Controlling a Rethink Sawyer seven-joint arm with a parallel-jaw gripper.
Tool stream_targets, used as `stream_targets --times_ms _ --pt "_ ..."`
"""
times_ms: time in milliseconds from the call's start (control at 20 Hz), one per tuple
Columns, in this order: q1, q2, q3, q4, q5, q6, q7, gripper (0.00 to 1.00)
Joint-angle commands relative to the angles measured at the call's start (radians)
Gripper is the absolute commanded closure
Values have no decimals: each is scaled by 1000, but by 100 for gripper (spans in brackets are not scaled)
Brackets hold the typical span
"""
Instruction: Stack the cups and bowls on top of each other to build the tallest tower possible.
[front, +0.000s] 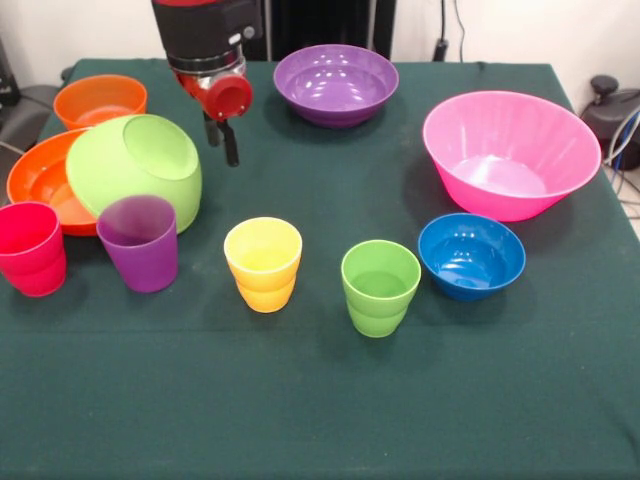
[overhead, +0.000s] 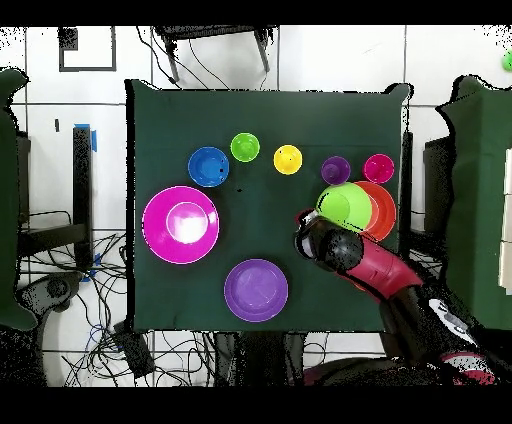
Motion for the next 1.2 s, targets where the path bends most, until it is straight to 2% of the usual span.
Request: stream_targets --times_ms 50,400,1200 --pt "8 96 51 -70 5 -74 82 0" --pt "-6 124 60 -95 -5 -87 60 0" --pt "-4 117 48 -129 -12 -65 43 0"
